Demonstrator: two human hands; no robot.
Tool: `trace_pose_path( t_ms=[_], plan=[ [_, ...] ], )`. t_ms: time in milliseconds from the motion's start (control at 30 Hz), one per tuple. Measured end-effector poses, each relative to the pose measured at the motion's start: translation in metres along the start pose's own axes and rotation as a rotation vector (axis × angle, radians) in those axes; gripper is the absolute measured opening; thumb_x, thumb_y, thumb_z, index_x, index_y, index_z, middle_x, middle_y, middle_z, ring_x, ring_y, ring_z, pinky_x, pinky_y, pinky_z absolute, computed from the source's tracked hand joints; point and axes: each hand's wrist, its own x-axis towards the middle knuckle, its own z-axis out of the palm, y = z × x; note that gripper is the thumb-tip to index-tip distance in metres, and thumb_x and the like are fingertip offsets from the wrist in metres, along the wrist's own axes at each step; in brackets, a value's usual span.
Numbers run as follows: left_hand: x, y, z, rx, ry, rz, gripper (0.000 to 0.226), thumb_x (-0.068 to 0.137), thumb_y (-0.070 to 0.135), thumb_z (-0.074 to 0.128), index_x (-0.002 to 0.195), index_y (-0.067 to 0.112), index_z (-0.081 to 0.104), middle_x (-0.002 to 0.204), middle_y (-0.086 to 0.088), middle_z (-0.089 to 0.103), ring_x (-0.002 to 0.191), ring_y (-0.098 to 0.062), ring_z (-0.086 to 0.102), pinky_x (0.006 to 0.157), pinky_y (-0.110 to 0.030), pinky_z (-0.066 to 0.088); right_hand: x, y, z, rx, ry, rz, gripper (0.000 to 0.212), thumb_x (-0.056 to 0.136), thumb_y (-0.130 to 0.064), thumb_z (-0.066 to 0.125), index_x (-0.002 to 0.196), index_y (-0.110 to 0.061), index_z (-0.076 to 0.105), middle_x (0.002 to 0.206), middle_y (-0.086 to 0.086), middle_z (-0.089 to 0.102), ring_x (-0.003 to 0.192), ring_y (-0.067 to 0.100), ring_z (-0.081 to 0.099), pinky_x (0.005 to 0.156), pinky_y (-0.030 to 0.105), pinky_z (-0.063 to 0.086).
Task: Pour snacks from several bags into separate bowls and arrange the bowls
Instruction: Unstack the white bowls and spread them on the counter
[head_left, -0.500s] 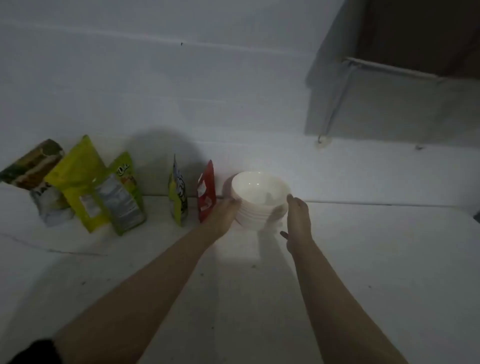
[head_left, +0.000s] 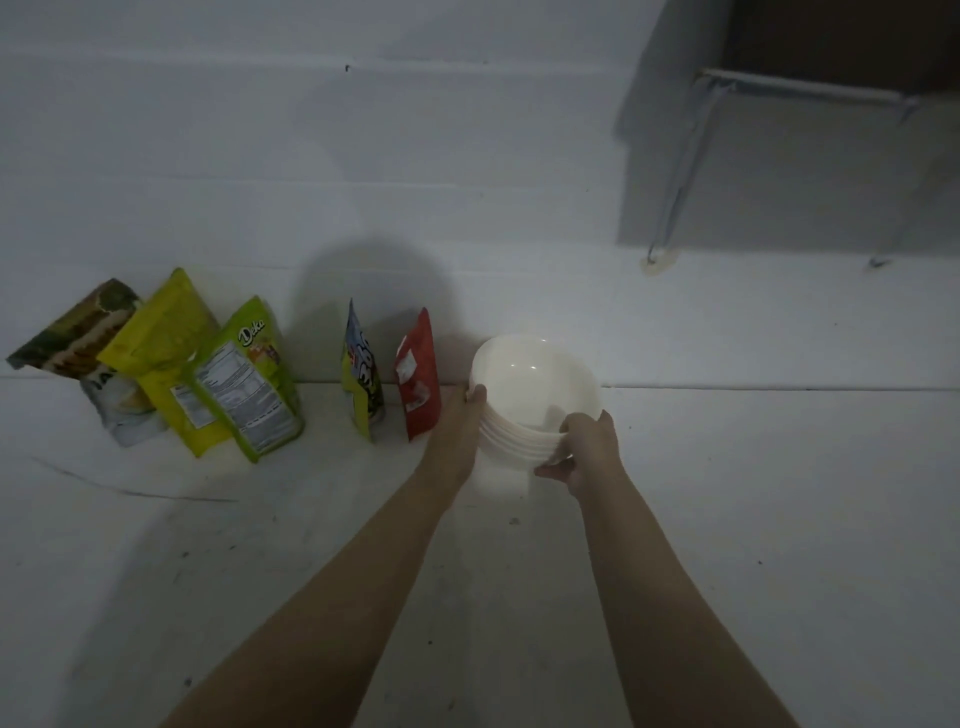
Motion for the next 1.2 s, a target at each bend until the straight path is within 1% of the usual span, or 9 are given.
trace_pose_path(
  t_ms=[100, 233, 367, 533, 733, 833, 1000, 1100, 1200],
  plan=[
    [-0.038, -0.014, -0.015, -0.042, 0.09, 0.136, 0.036, 0.1, 0.043, 0.045, 0.13, 0.024, 0.049, 0.124, 0.007, 0.054, 0.113, -0.005, 0.052, 0.092, -0.017, 0.042, -0.046, 0.023, -0.004, 0.018, -0.022, -0.025, 0.054, 0.085, -0.001, 0.042, 0.136, -0.016, 0.039, 0.115, 0.007, 0.051, 0.107, 0.042, 0.056, 0.065, 0.052, 0.061],
    [-0.098, -0.021, -0.064, -0.127, 0.182, 0.101, 0.076, 0.071, 0.069, 0.054, 0.133, 0.025, 0.045, 0.132, 0.003, 0.052, 0.12, -0.013, 0.052, 0.096, -0.029, 0.045, -0.123, 0.051, 0.008, -0.063, -0.106, -0.094, 0.052, 0.088, -0.005, 0.046, 0.132, -0.032, 0.039, 0.116, -0.001, 0.053, 0.105, 0.031, 0.057, 0.067, 0.044, 0.061],
    [-0.161, -0.025, -0.147, -0.177, 0.277, 0.112, 0.064, 0.071, 0.048, 0.06, 0.13, 0.033, 0.043, 0.119, 0.011, 0.055, 0.106, -0.004, 0.055, 0.078, -0.017, 0.045, -0.198, 0.083, 0.054, -0.193, -0.248, -0.131, 0.048, 0.09, -0.007, 0.047, 0.128, -0.036, 0.043, 0.115, -0.006, 0.056, 0.1, 0.025, 0.059, 0.072, 0.046, 0.061],
    [-0.222, -0.038, -0.281, -0.158, 0.367, 0.027, 0.074, 0.063, 0.024, 0.056, 0.135, 0.03, 0.042, 0.119, 0.001, 0.056, 0.105, -0.02, 0.054, 0.086, -0.036, 0.048, -0.278, 0.141, 0.152, -0.276, -0.365, -0.124, 0.051, 0.089, -0.015, 0.052, 0.136, -0.035, 0.044, 0.122, 0.003, 0.058, 0.104, 0.031, 0.062, 0.061, 0.038, 0.06],
    [-0.27, -0.053, -0.425, -0.115, 0.359, -0.085, 0.066, 0.075, -0.006, 0.045, 0.136, 0.019, 0.042, 0.117, -0.005, 0.054, 0.108, -0.025, 0.049, 0.079, -0.032, 0.044, -0.363, 0.205, 0.256, -0.298, -0.456, -0.086, 0.047, 0.092, -0.024, 0.056, 0.136, -0.031, 0.043, 0.104, 0.003, 0.056, 0.09, 0.028, 0.062, 0.06, 0.035, 0.06],
    [-0.284, -0.058, -0.479, -0.079, 0.317, -0.173, 0.067, 0.067, 0.0, 0.049, 0.134, 0.01, 0.047, 0.125, -0.013, 0.055, 0.115, -0.031, 0.049, 0.089, -0.038, 0.046, -0.397, 0.219, 0.287, -0.307, -0.48, -0.047, 0.043, 0.095, -0.03, 0.055, 0.135, -0.031, 0.041, 0.105, 0.003, 0.055, 0.093, 0.028, 0.062, 0.065, 0.039, 0.061],
    [-0.306, -0.069, -0.532, -0.04, 0.176, -0.208, 0.068, 0.049, 0.008, 0.044, 0.116, 0.002, 0.054, 0.104, -0.013, 0.061, 0.094, -0.026, 0.055, 0.068, -0.03, 0.046, -0.429, 0.247, 0.319, -0.344, -0.419, -0.04, 0.051, 0.099, -0.04, 0.051, 0.145, -0.031, 0.032, 0.109, 0.0, 0.05, 0.099, 0.028, 0.058, 0.073, 0.045, 0.062],
    [-0.316, -0.073, -0.542, -0.013, 0.147, -0.187, 0.073, 0.058, 0.011, 0.048, 0.131, 0.007, 0.049, 0.12, -0.017, 0.06, 0.109, -0.03, 0.057, 0.088, -0.042, 0.052, -0.439, 0.258, 0.332, -0.316, -0.371, -0.034, 0.053, 0.099, -0.04, 0.051, 0.147, -0.035, 0.028, 0.108, -0.002, 0.049, 0.097, 0.029, 0.057, 0.074, 0.047, 0.061],
    [-0.319, -0.067, -0.546, 0.075, 0.195, -0.149, 0.068, 0.083, 0.003, 0.044, 0.149, 0.016, 0.032, 0.144, -0.008, 0.045, 0.126, -0.029, 0.045, 0.105, -0.042, 0.041, -0.45, 0.263, 0.338, -0.266, -0.351, 0.007, 0.053, 0.098, -0.037, 0.052, 0.146, -0.036, 0.03, 0.115, 0.001, 0.05, 0.102, 0.035, 0.058, 0.074, 0.049, 0.061]
  ],
)
